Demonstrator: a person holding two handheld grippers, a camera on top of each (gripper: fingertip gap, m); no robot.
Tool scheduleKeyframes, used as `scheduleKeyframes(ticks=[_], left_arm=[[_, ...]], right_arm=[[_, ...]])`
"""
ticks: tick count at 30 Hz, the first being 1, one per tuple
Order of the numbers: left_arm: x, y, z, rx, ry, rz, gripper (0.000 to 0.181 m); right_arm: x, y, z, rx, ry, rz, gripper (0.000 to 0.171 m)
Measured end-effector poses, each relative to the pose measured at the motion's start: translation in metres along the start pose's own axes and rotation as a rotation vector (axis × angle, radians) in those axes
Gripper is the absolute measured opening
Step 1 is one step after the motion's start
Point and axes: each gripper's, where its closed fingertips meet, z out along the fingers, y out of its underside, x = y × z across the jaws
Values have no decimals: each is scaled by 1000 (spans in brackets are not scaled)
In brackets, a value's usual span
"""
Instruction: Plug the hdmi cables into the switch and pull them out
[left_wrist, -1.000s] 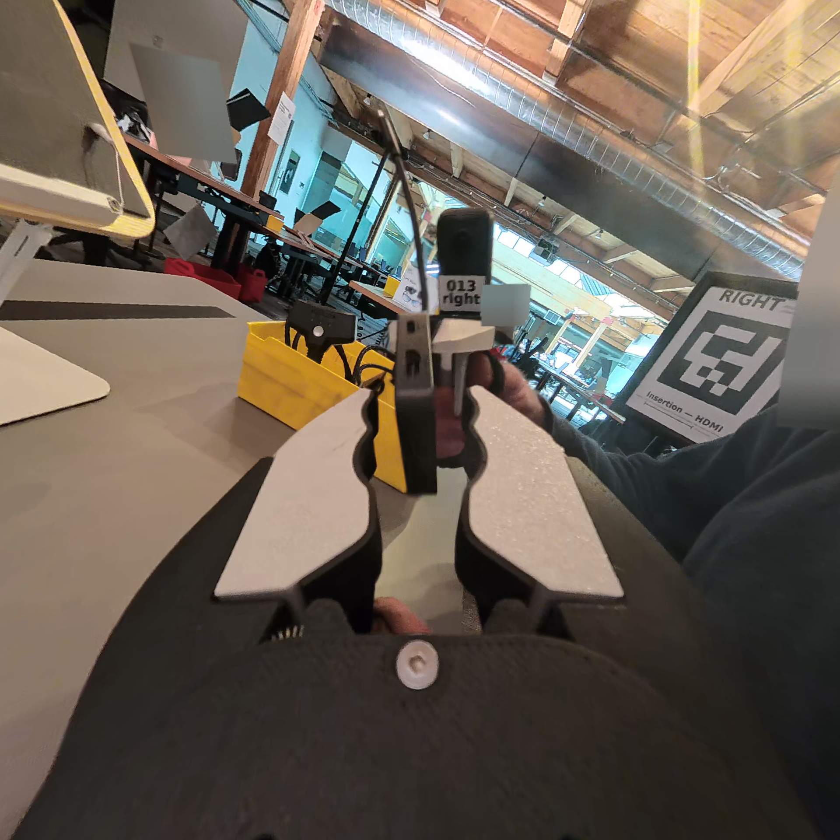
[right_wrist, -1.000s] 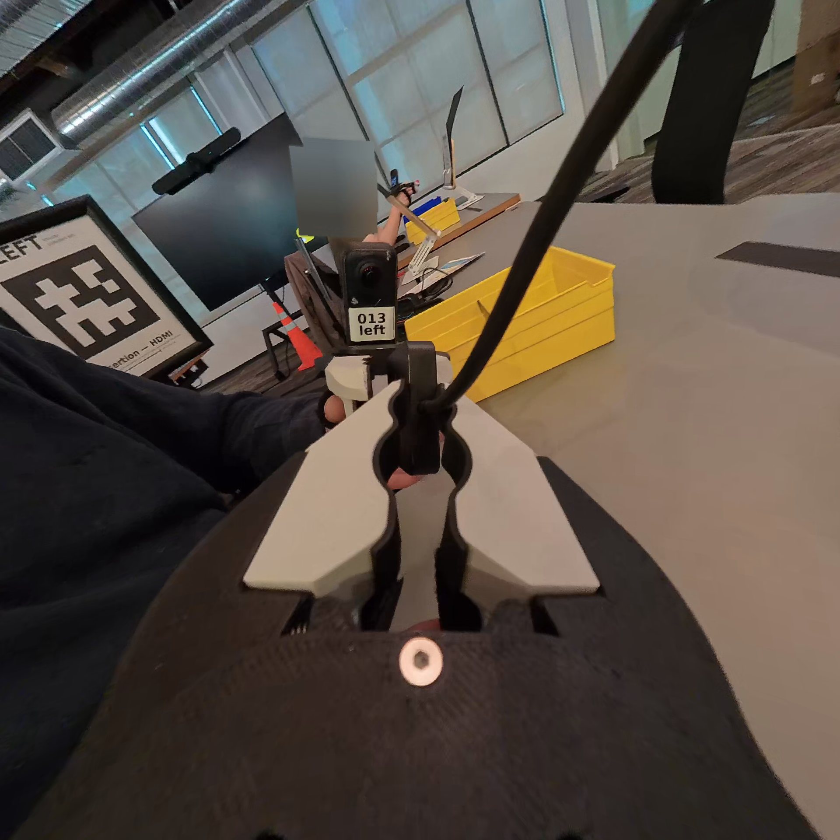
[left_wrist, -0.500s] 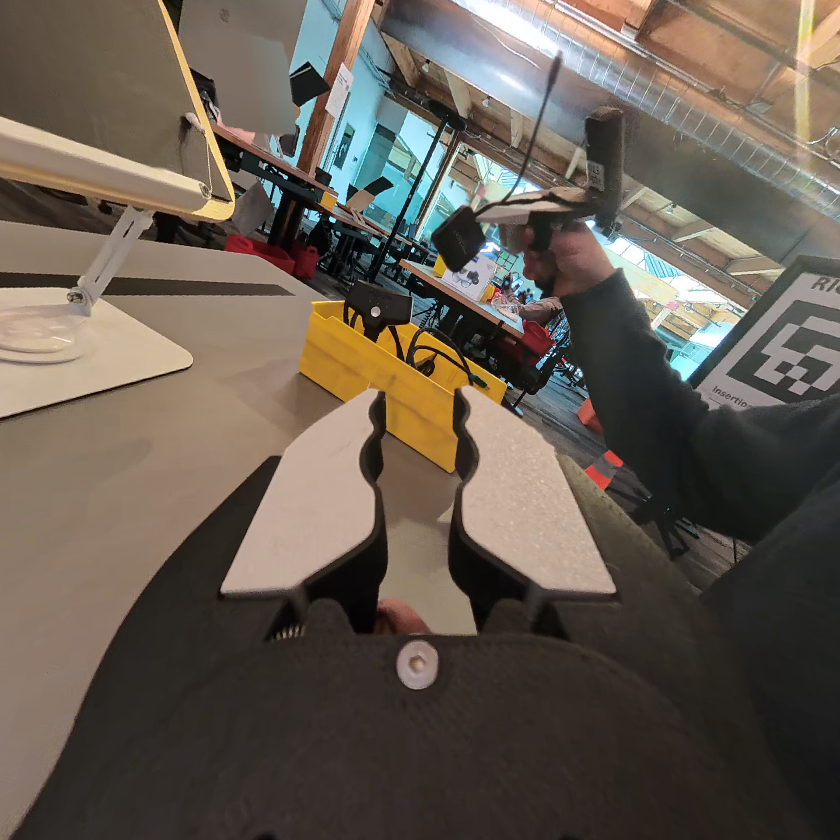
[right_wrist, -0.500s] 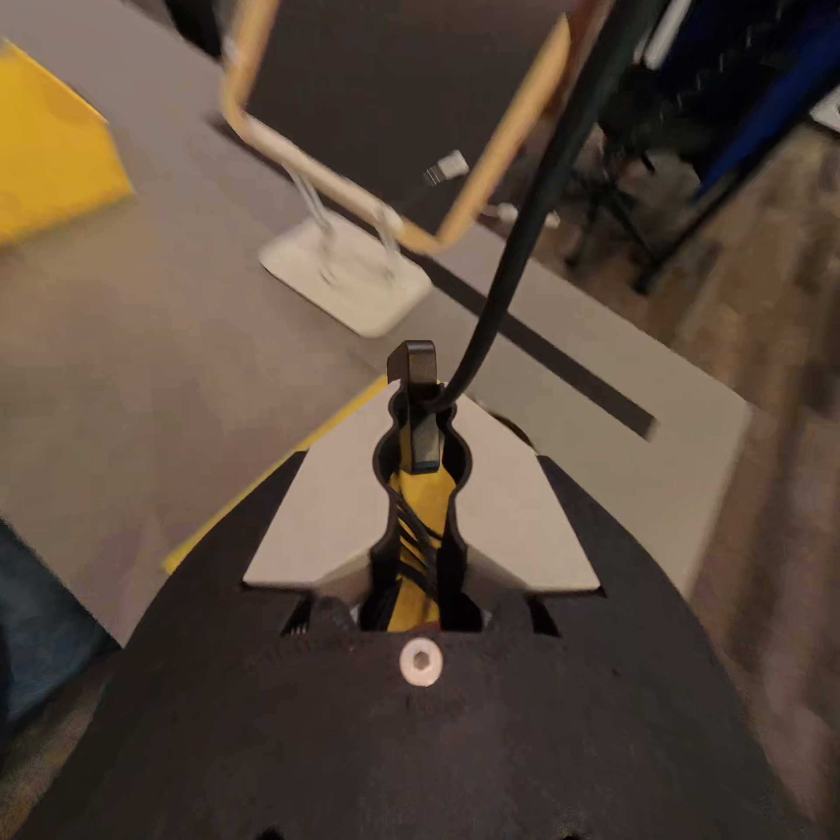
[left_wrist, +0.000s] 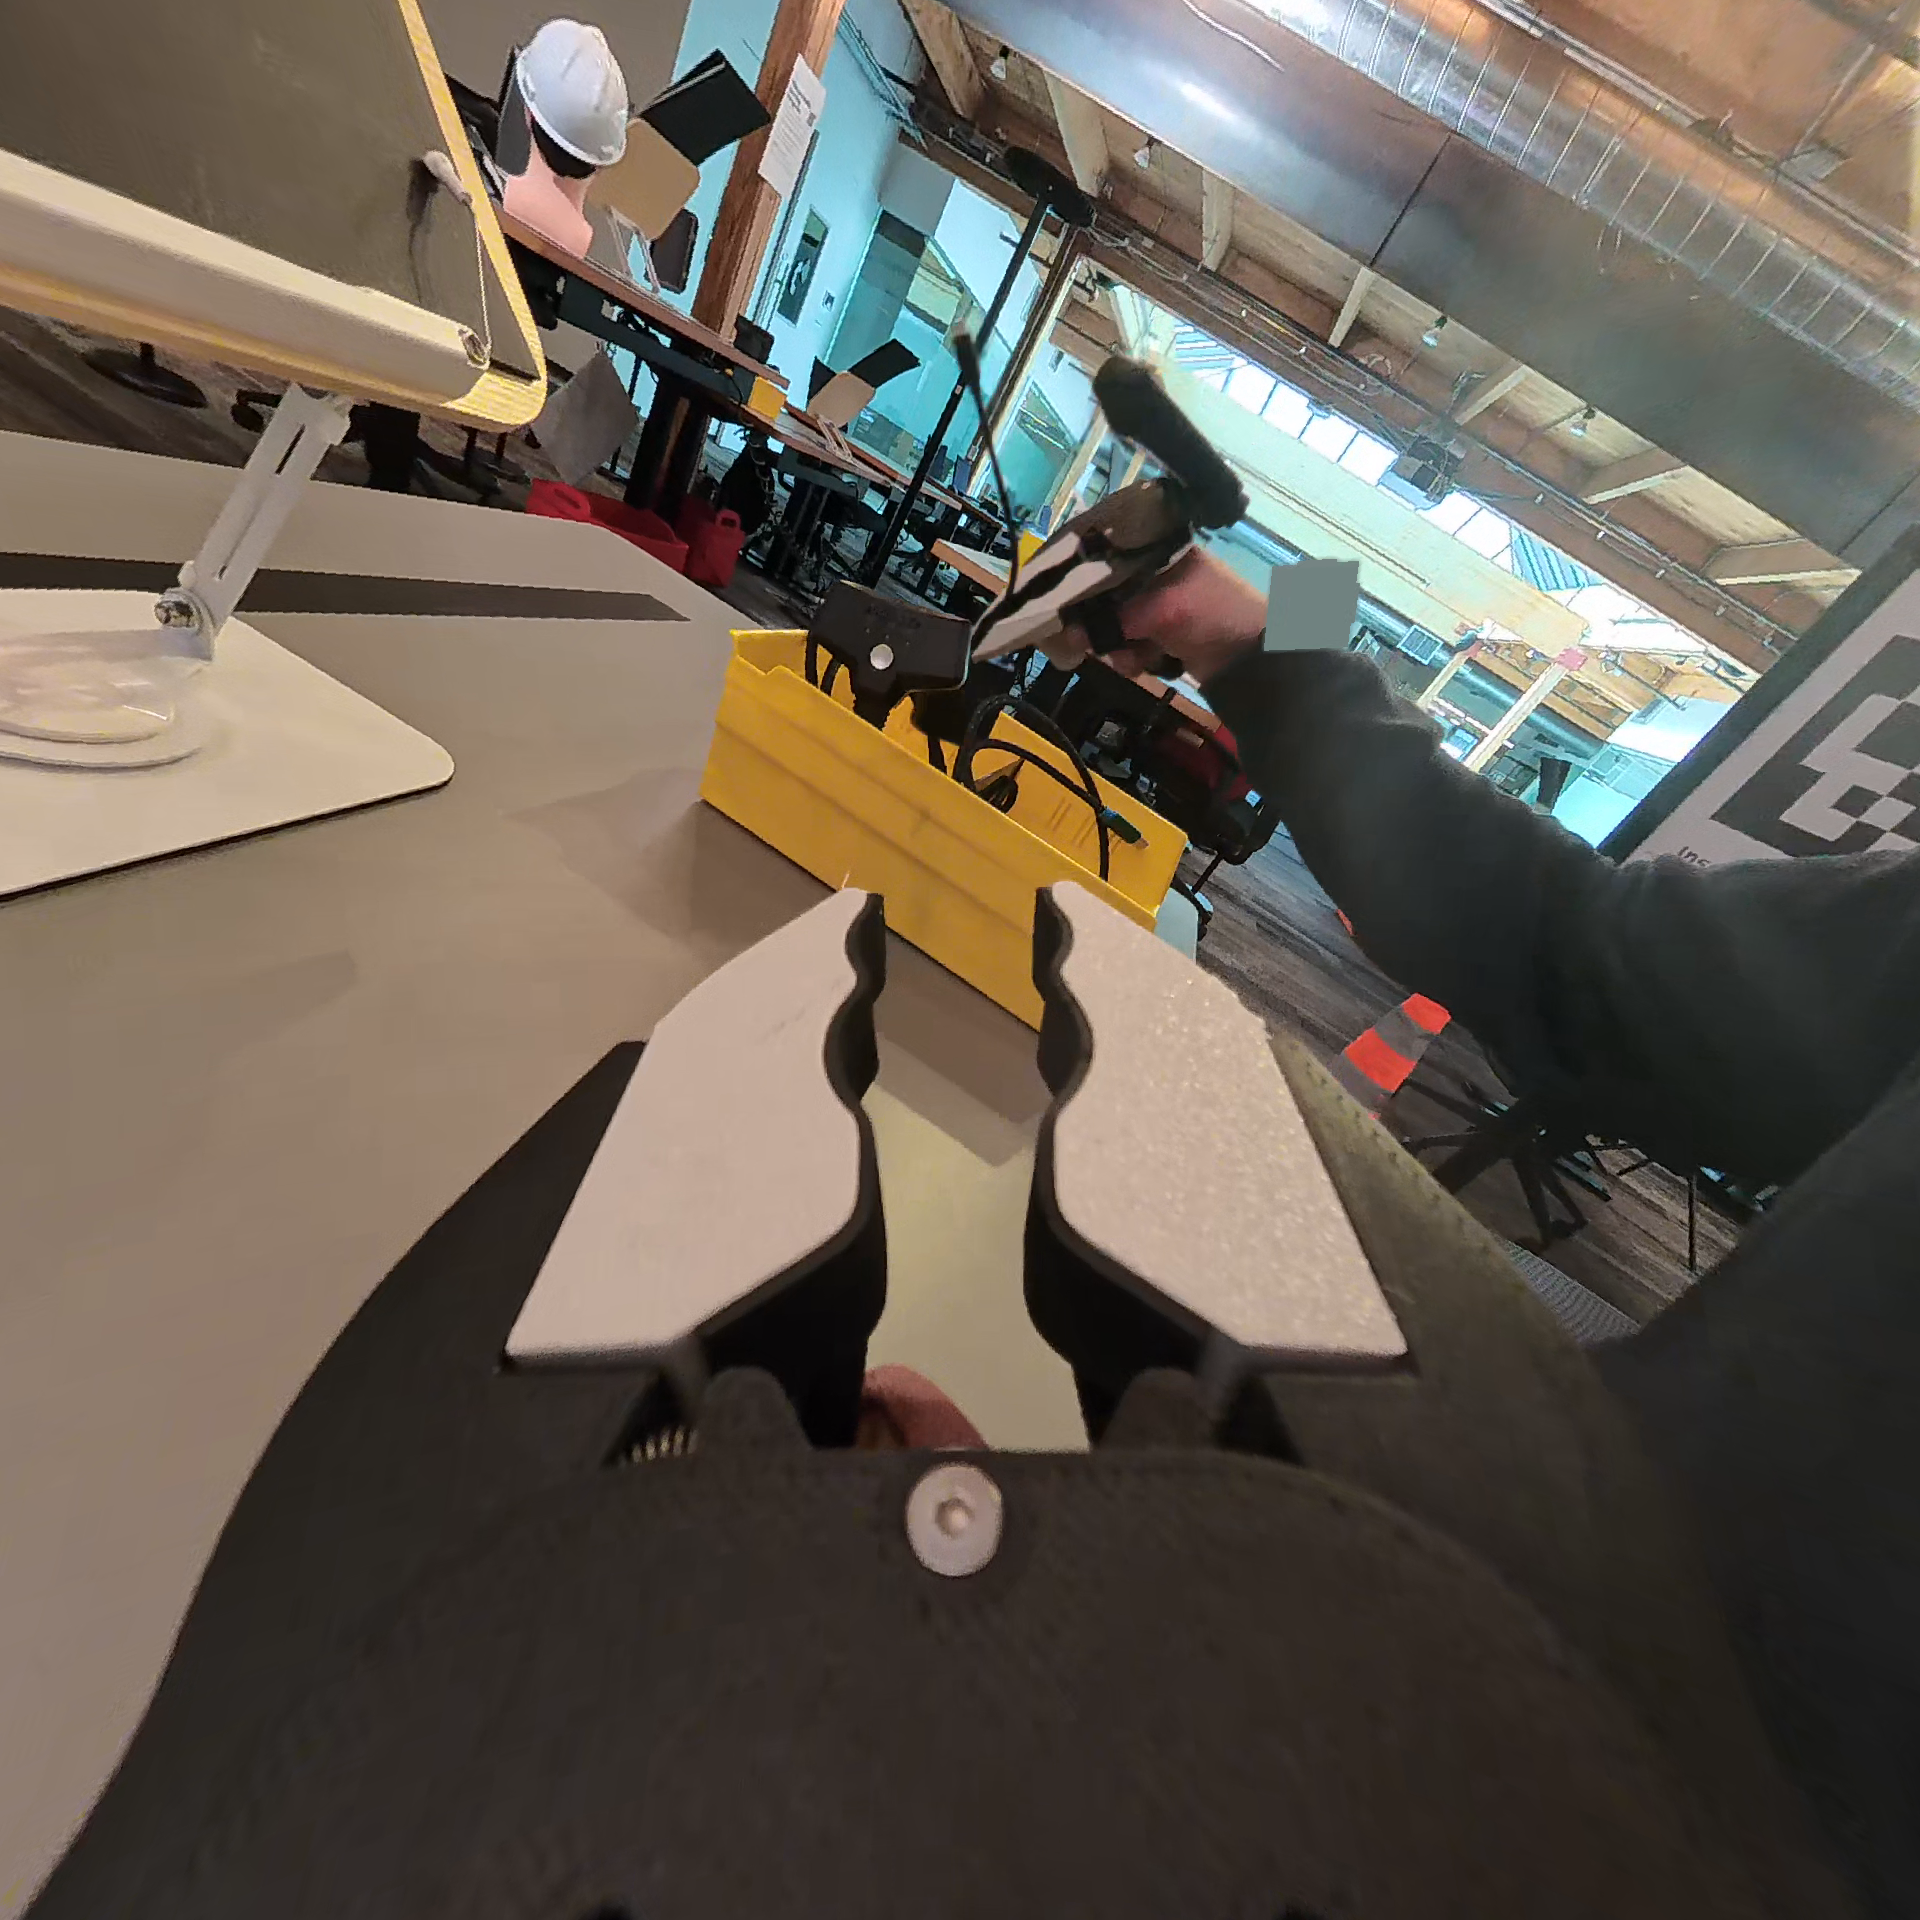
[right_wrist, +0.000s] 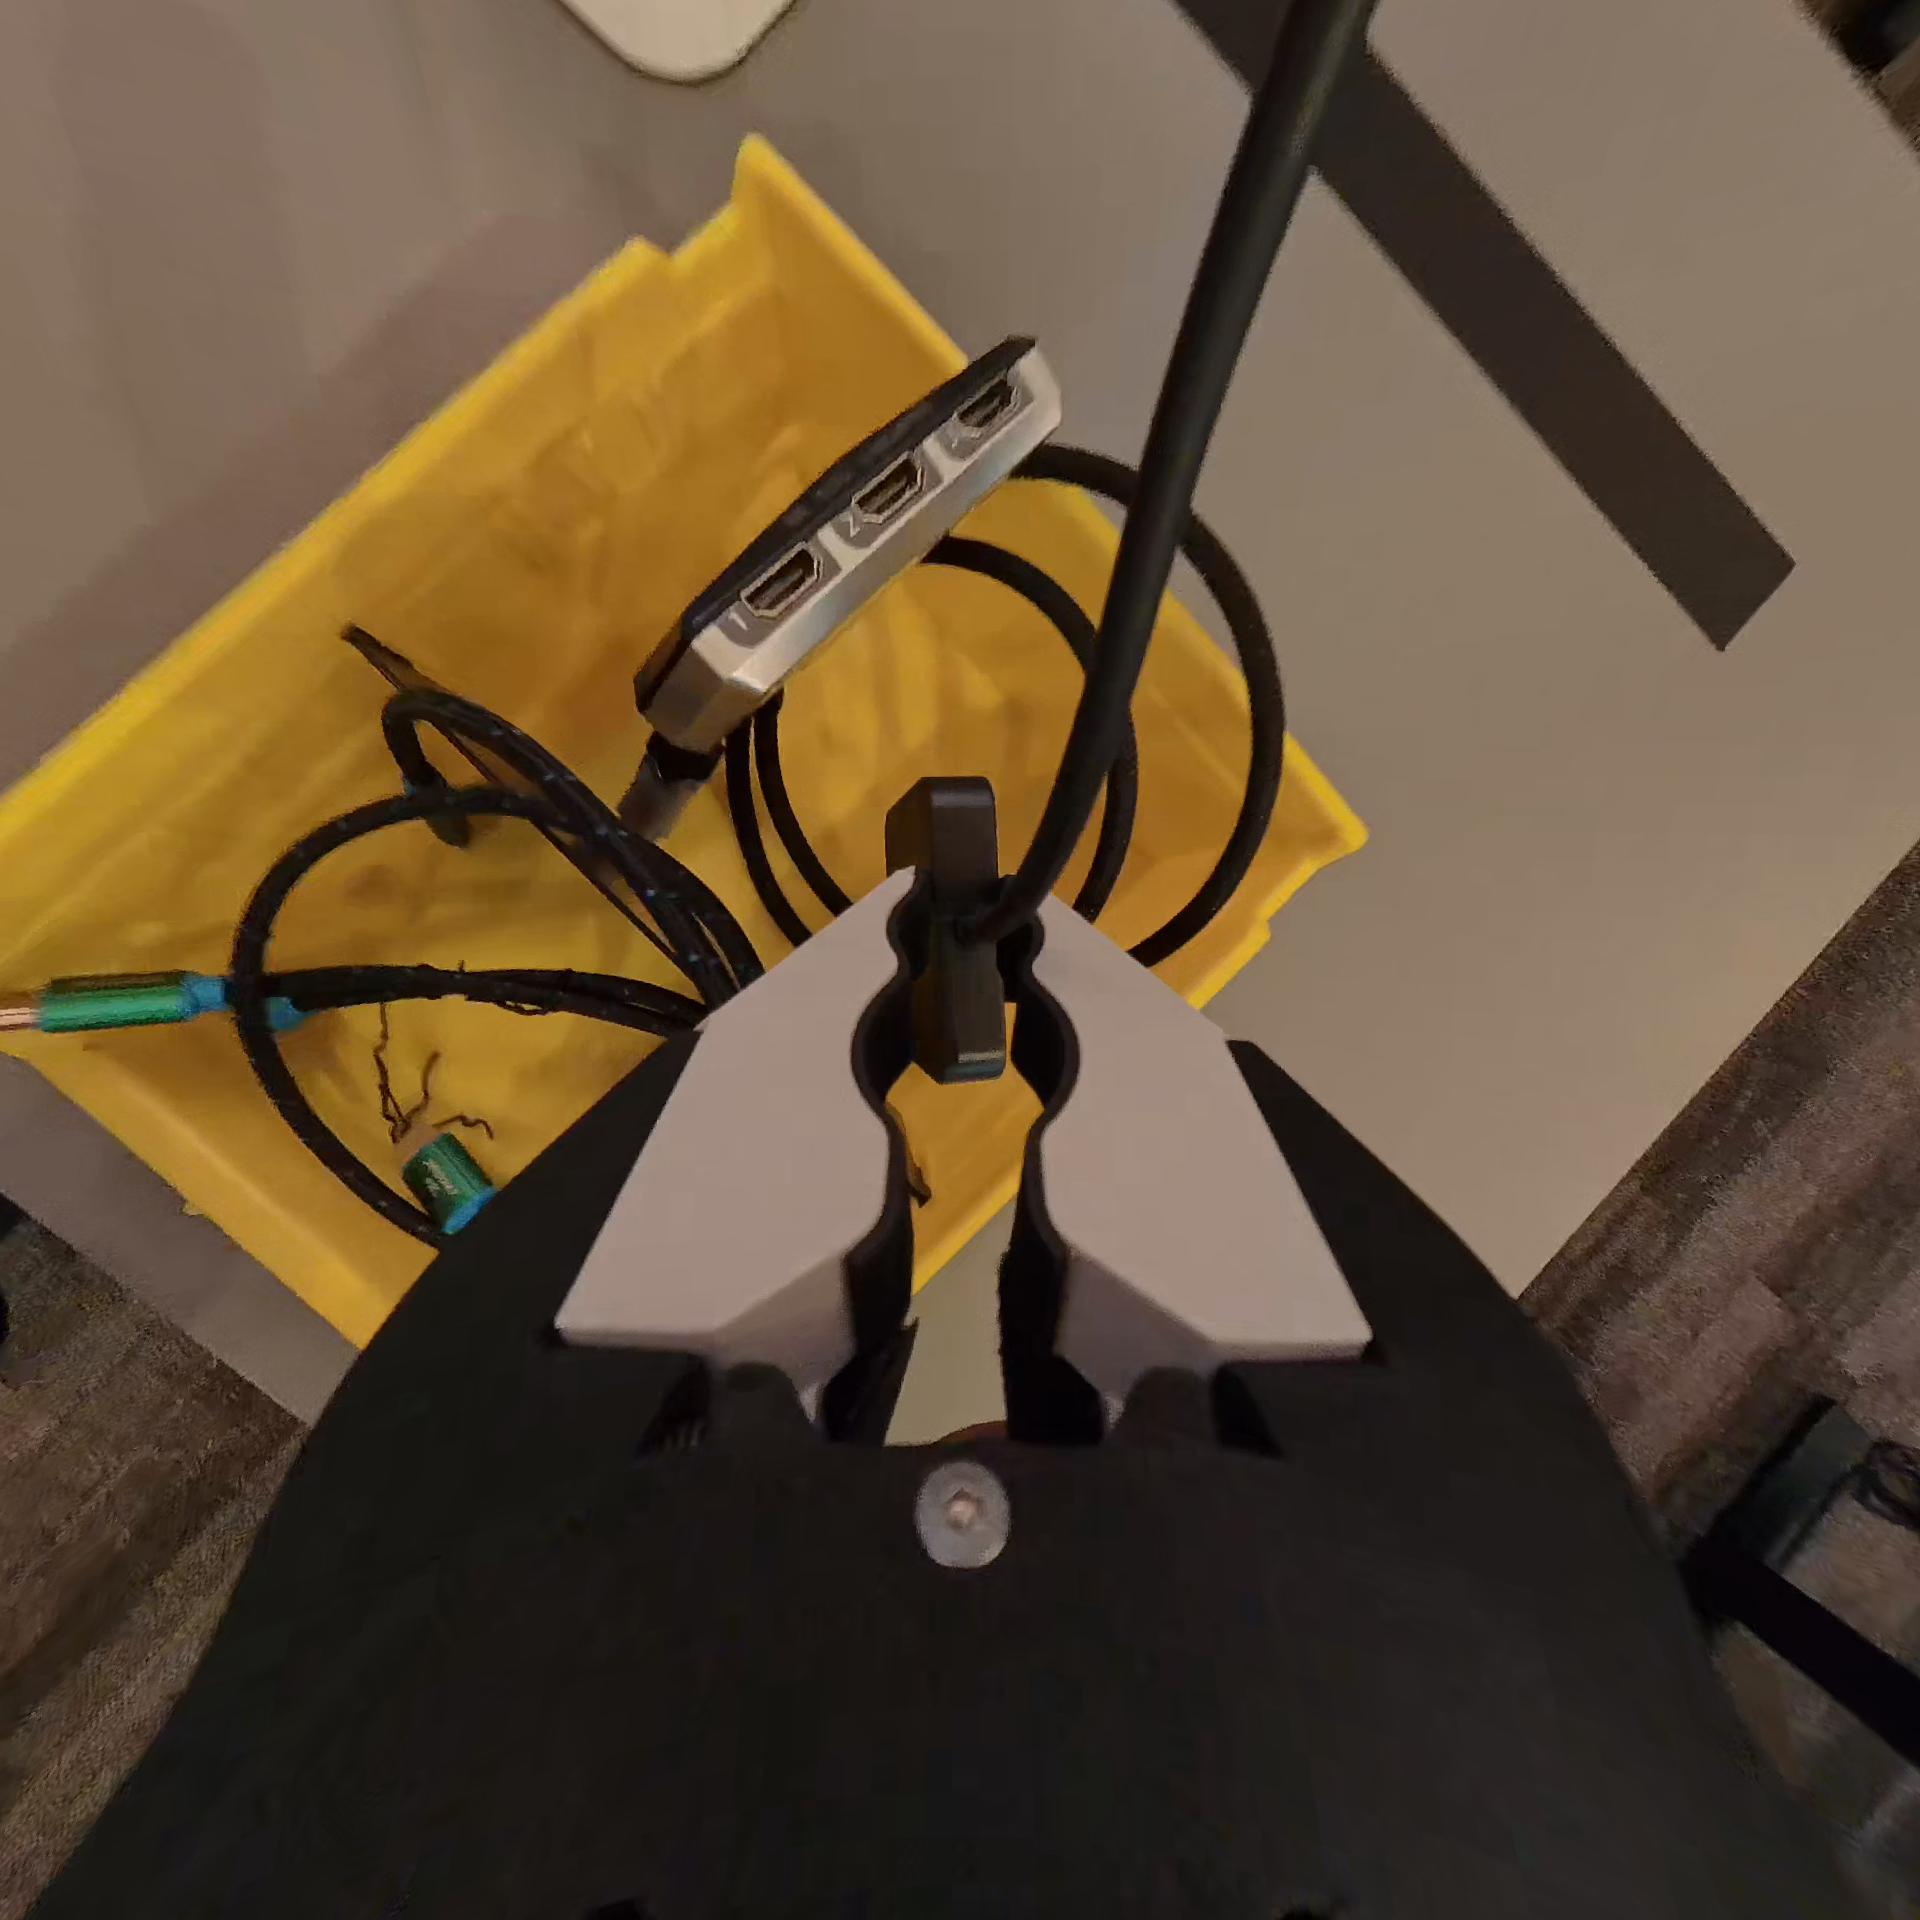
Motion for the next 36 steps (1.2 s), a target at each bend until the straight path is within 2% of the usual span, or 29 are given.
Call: scheduleKeyframes(ticks=[7, 11, 15, 21, 28, 30, 32, 34, 36], left_arm=[[-2, 3, 0, -12, 2, -8, 27], [-2, 3, 0, -17, 5, -10, 27], [-2, 4, 0, -22, 4, -7, 28], [-2, 2, -1, -43, -27, 42, 30], [10, -23, -21, -24, -75, 172, 33], [7, -35, -38, -13, -151, 234, 36], [-9, -42, -60, -64, -350, 371, 44], [-15, -47, -84, -105, -486, 493, 49], [-19, -53, -111, -116, -576, 533, 53]], right_arm=[[-7, 27, 40, -182, -62, 32, 11], [-7, 27, 42, -211, -71, 44, 30], [-3, 16, 24, -179, -39, 28, 32], [-4, 1, -23, -48, 53, 33, 33], [-17, 24, -62, 74, 148, 109, 52], [-18, 36, -68, 101, 183, 144, 62], [-17, 48, -73, 127, 246, 152, 69], [-28, 58, -71, 152, 234, 168, 72], [-35, 74, -66, 138, 244, 193, 74]])
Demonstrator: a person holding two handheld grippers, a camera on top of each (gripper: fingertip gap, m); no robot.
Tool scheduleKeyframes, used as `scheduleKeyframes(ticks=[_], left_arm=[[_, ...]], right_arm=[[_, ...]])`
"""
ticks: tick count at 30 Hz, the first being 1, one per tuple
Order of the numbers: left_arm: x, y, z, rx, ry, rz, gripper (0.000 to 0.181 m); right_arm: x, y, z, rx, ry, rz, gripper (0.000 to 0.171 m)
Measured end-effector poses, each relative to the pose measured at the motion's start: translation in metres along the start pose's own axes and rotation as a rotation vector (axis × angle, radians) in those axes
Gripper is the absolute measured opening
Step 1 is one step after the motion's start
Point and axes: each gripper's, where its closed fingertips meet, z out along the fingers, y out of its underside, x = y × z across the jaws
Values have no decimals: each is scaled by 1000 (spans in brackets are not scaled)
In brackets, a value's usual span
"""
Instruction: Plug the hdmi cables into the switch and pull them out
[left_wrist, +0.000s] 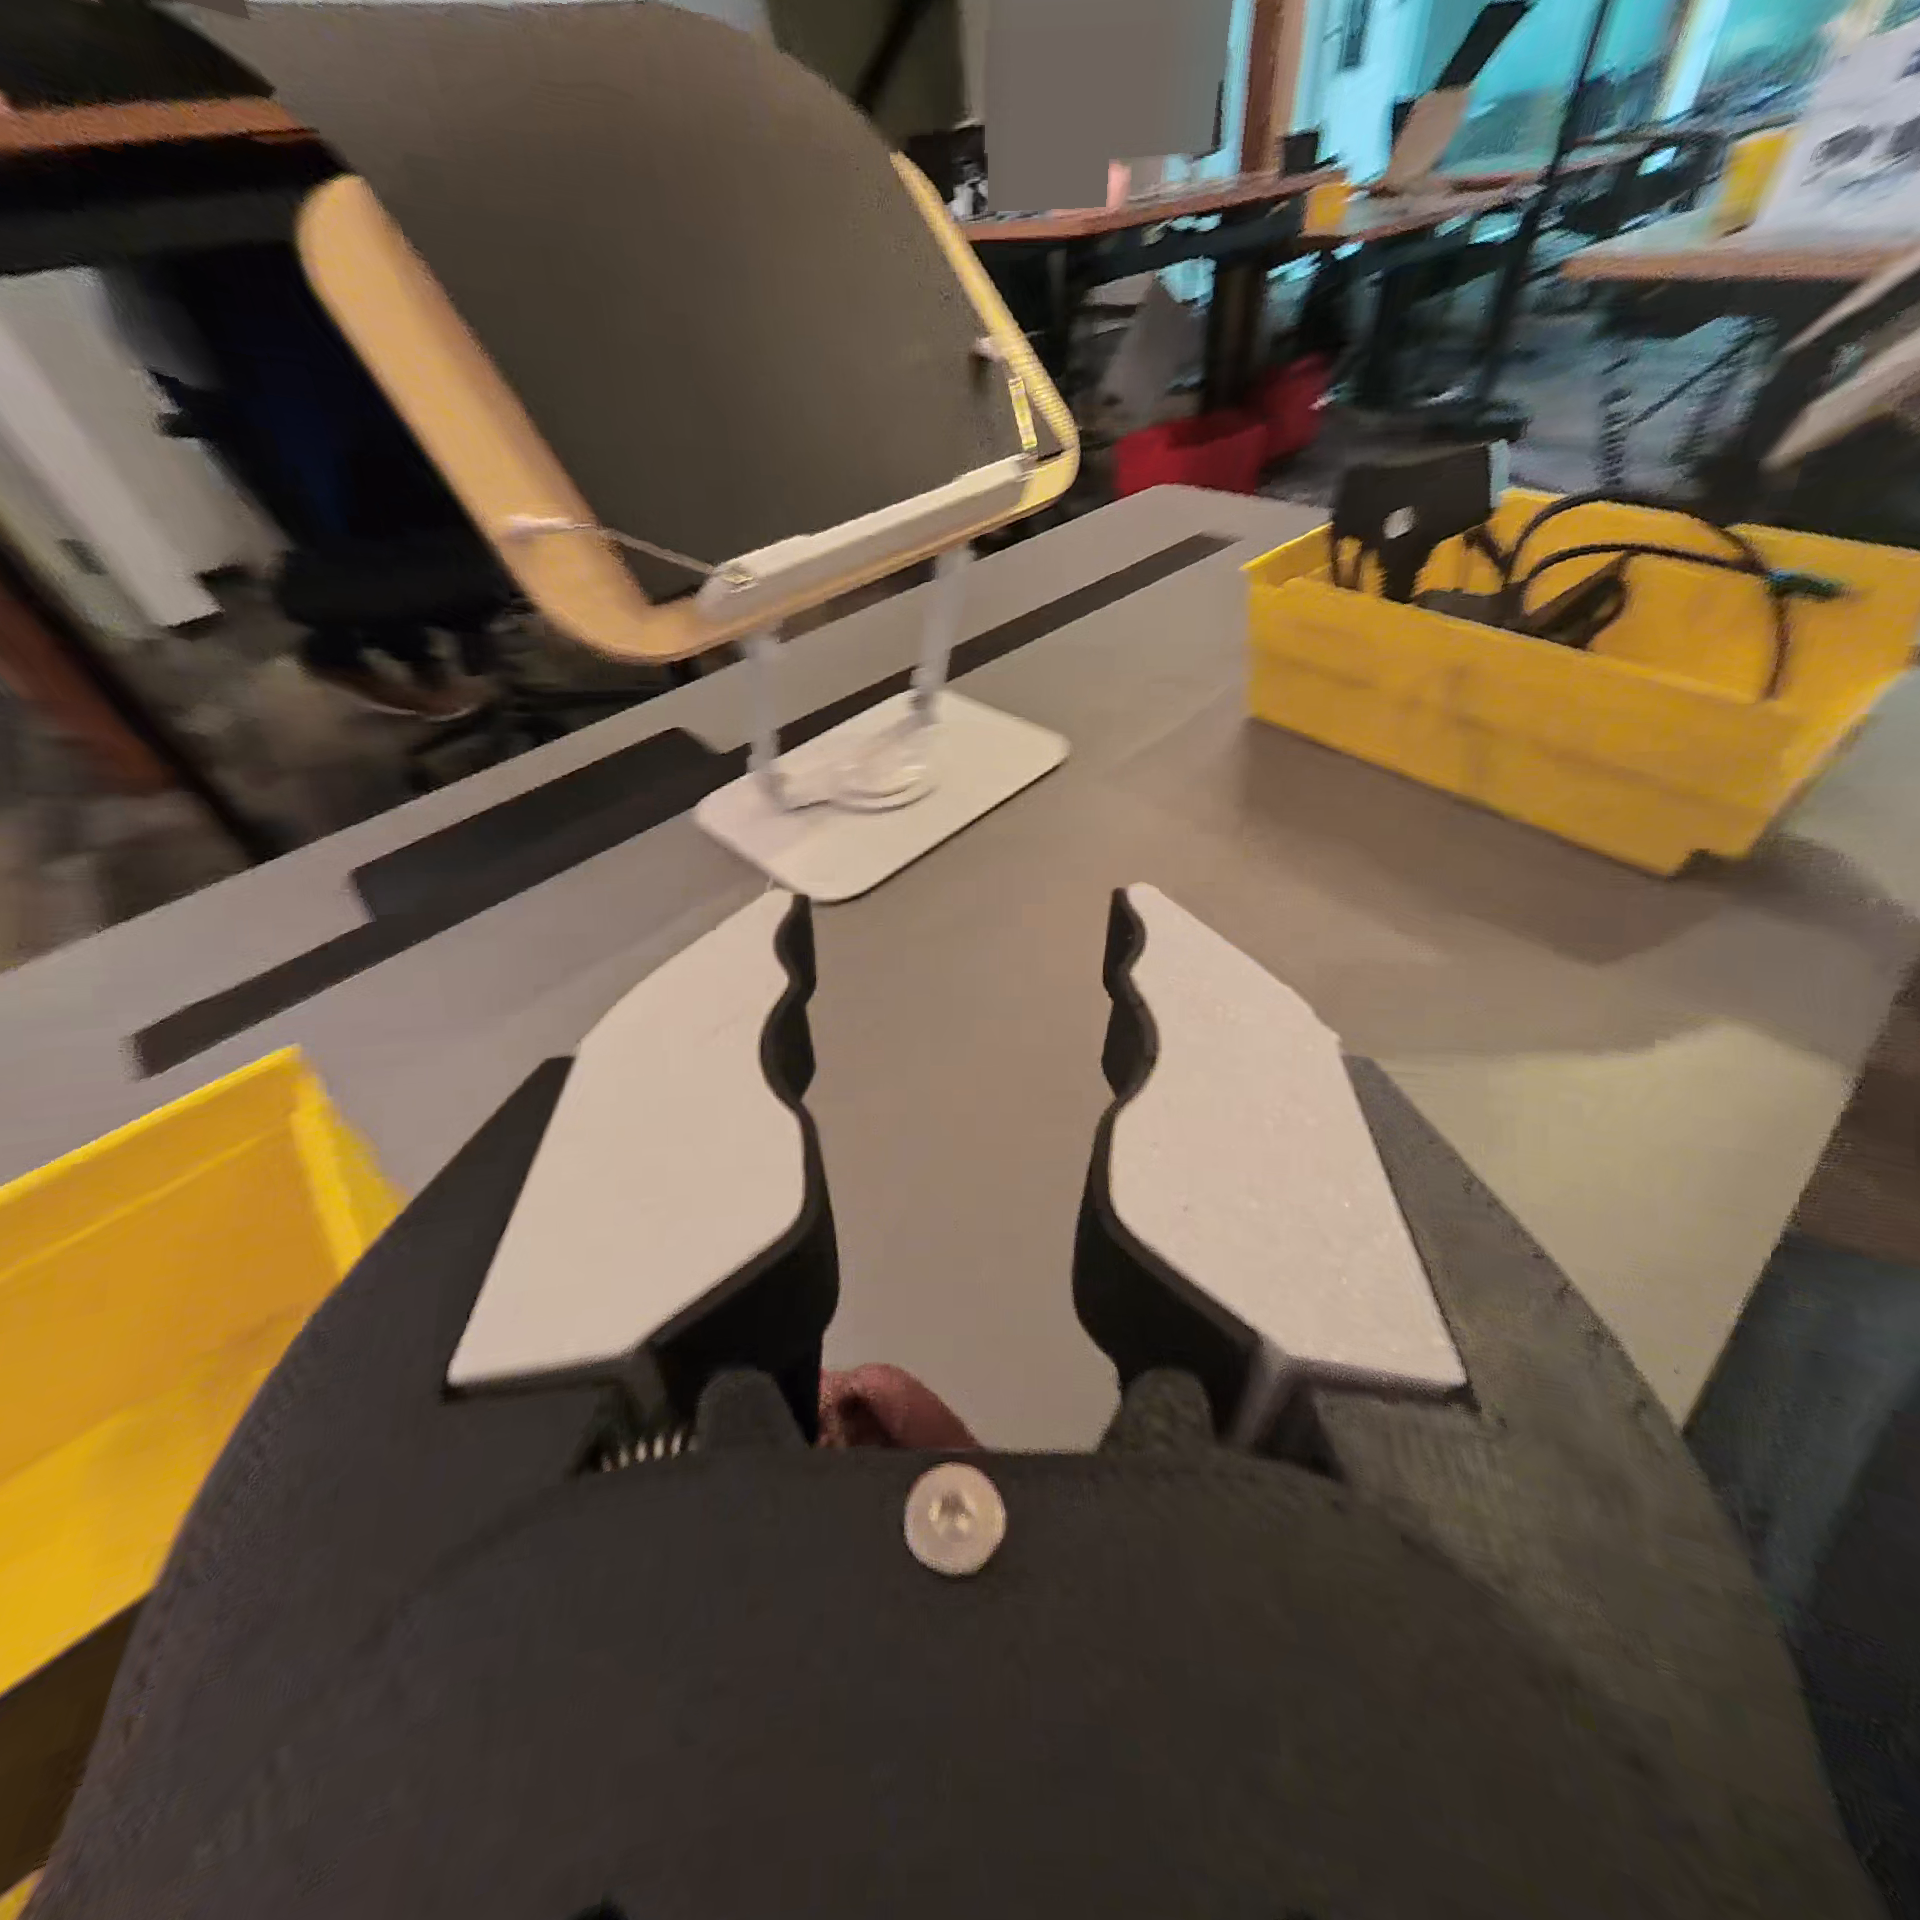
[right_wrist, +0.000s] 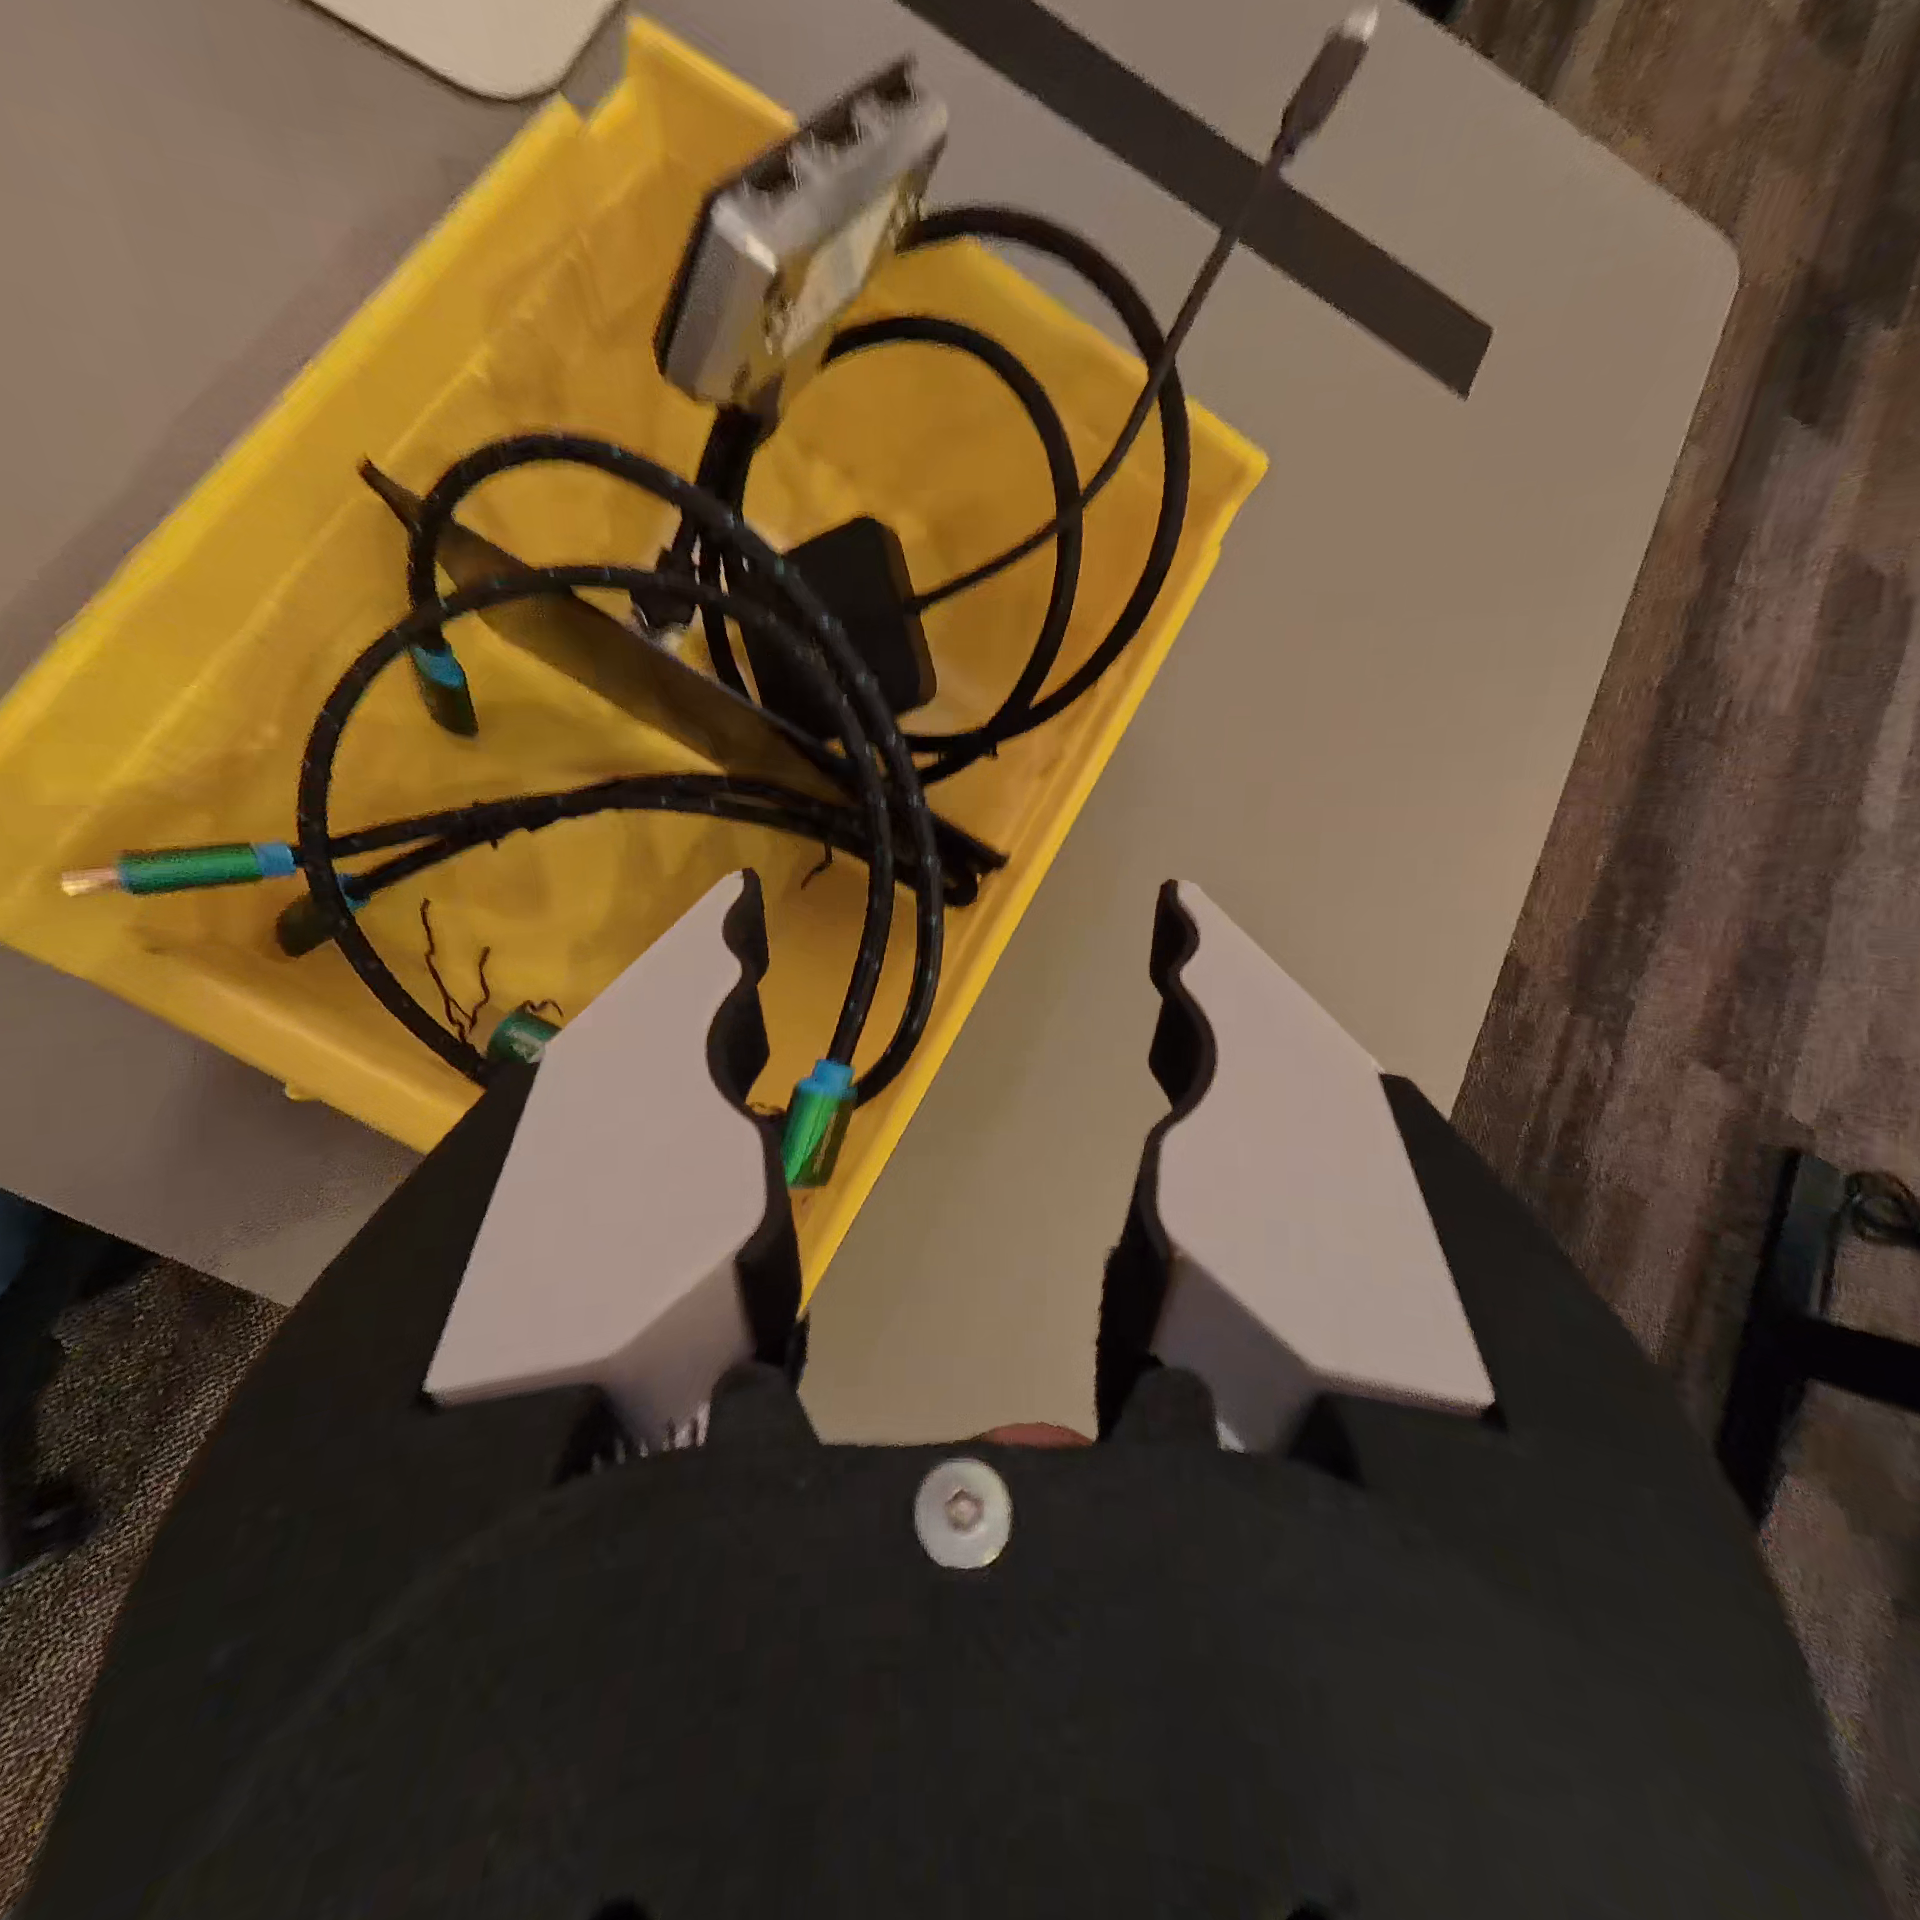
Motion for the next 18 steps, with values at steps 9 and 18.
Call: scheduleKeyframes(ticks=[9, 18], left_arm=[[-128, 46, -136, -147, -533, 65, 61], [-194, 139, -220, -399, -803, -46, 77]], right_arm=[[-31, 58, 22, 4, -112, 127, 71], [-31, 73, 53, -29, -53, 97, 42]])
